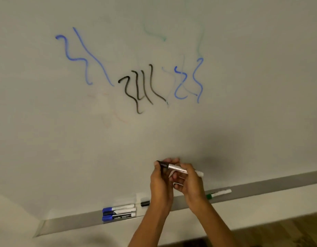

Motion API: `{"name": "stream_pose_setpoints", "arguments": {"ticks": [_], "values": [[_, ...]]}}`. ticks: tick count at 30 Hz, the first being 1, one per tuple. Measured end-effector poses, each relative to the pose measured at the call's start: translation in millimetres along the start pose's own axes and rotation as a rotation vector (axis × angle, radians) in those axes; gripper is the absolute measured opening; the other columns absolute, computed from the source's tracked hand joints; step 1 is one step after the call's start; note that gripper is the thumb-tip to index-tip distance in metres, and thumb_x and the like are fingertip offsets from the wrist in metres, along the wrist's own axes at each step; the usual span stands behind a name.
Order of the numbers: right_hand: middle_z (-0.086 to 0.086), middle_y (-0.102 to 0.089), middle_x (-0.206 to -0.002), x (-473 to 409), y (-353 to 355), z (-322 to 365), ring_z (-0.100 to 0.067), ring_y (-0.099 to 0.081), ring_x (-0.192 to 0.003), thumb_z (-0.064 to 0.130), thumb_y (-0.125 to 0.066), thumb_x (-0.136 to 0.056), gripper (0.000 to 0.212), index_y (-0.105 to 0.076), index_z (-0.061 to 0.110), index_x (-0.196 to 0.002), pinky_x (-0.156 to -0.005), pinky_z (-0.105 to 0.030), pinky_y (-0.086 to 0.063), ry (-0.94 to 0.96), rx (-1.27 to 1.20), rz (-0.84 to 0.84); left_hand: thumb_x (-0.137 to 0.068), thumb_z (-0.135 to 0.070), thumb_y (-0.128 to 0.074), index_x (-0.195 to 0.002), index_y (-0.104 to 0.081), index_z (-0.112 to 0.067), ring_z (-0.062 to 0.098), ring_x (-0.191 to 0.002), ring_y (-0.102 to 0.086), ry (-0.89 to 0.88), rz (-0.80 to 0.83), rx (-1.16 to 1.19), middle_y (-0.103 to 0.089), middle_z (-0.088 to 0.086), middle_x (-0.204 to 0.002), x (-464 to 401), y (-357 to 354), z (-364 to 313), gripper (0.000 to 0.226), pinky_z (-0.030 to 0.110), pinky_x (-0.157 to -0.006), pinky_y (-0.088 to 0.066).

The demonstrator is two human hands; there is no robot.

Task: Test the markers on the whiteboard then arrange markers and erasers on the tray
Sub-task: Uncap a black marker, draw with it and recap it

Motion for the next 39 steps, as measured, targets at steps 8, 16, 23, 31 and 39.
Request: {"name": "stream_pose_setpoints", "arguments": {"ticks": [8,16,23,31,39], "values": [[-0.001,-0.076,-0.104,83.2,-132.1,52.1,-0.009,-0.073,-0.087,0.025,-0.051,-0.098,0.033,-0.069,0.004,-0.117,-0.071,-0.025,-0.060,1.044,0.614,0.526,-0.099,-0.036,-0.049,-0.075,-0.058,-0.016,0.014,-0.062,-0.065,-0.309,-0.127,0.207,-0.062,-0.001,-0.062,45.5,16.1,-160.9,0.032,0.032,-0.057,-0.056],[-0.006,-0.077,-0.090,110.2,-196.9,92.0,-0.013,-0.074,-0.071,0.015,-0.069,-0.085,0.024,-0.073,-0.003,-0.101,-0.060,-0.027,-0.059,1.560,0.580,0.315,-0.101,-0.042,-0.043,-0.077,-0.058,-0.018,0.018,-0.080,-0.072,-0.733,-0.120,0.020,-0.070,0.001,-0.077,99.4,40.3,-316.7,0.036,0.031,-0.066,-0.060],[-0.002,-0.068,-0.063,84.1,-279.9,96.9,-0.013,-0.060,-0.048,0.028,-0.075,-0.085,0.022,-0.073,0.006,-0.082,-0.044,-0.028,-0.051,1.758,0.754,0.078,-0.101,-0.041,-0.041,-0.085,-0.064,-0.018,0.016,-0.077,-0.070,-0.728,-0.161,0.023,-0.075,0.003,-0.087,102.4,64.7,-330.0,0.036,0.025,-0.056,-0.056],[0.001,-0.056,-0.053,53.2,-235.7,30.7,-0.011,-0.049,-0.042,0.017,-0.078,-0.081,0.024,-0.065,0.007,-0.063,-0.036,-0.028,-0.043,1.711,0.842,-0.059,-0.103,-0.041,-0.036,-0.097,-0.065,-0.016,0.015,-0.072,-0.069,-0.652,-0.066,0.002,-0.076,0.005,-0.092,91.3,67.1,-338.0,0.039,0.025,-0.054,-0.055],[-0.006,-0.062,-0.059,78.6,-267.3,103.2,-0.018,-0.055,-0.048,0.015,-0.075,-0.085,0.020,-0.069,0.001,-0.071,-0.043,-0.030,-0.047,1.827,0.680,-0.184,-0.104,-0.041,-0.033,-0.105,-0.055,-0.017,0.017,-0.075,-0.070,-0.598,-0.035,-0.002,-0.076,0.009,-0.102,81.6,67.7,-328.9,0.032,0.027,-0.058,-0.056]]}}
Point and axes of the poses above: each hand's wrist, its own x-axis away from the middle knuckle, its own y-axis out of the back of the hand, z = x × y, the point moved 6 cm from there along -x, towards the middle knuckle
